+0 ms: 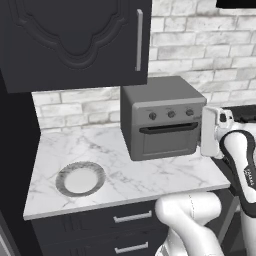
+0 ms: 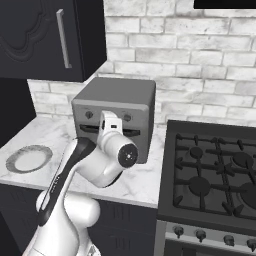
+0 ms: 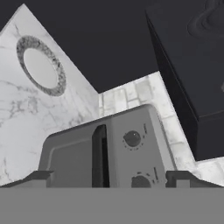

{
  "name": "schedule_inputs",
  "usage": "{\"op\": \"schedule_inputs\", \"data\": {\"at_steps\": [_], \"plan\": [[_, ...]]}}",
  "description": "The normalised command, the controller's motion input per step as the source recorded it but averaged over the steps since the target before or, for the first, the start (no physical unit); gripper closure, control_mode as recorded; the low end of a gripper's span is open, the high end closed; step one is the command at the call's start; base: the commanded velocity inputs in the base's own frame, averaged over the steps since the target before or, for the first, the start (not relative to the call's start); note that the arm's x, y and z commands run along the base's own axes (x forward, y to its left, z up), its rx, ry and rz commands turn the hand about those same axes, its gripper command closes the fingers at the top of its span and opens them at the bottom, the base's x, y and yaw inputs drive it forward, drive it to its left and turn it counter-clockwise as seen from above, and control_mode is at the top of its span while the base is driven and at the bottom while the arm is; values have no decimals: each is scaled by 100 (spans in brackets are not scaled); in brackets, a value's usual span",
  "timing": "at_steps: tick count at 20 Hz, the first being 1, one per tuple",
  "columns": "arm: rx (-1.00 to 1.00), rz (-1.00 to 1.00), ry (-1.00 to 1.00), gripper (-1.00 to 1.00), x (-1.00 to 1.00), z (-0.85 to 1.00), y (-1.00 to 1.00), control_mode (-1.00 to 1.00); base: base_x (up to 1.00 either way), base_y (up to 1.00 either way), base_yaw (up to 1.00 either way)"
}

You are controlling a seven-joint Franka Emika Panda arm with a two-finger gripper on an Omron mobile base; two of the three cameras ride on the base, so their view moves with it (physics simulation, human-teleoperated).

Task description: Pull the toaster oven rack outwards. Pick up the baguette from the plate and place it on the toaster oven rack. Close the toaster oven door fully and set the temperature to the lowest setting.

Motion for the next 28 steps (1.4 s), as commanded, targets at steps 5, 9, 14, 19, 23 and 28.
{"op": "schedule_inputs", "data": {"at_steps": [5, 9, 14, 19, 23, 28], "plan": [[0, 0, 8, -100, 41, -9, 0, -100, 0, 0, 0], [0, 0, 4, -100, 28, -11, 0, -100, 0, 0, 0], [0, 0, 0, -100, 19, -1, 0, -100, 0, 0, 0], [0, 0, 0, -100, 6, 0, 0, -100, 0, 0, 0], [0, 1, -2, -100, 0, 0, 0, -100, 0, 0, 0], [0, 3, -9, -100, 0, 0, 0, -100, 0, 0, 0]]}}
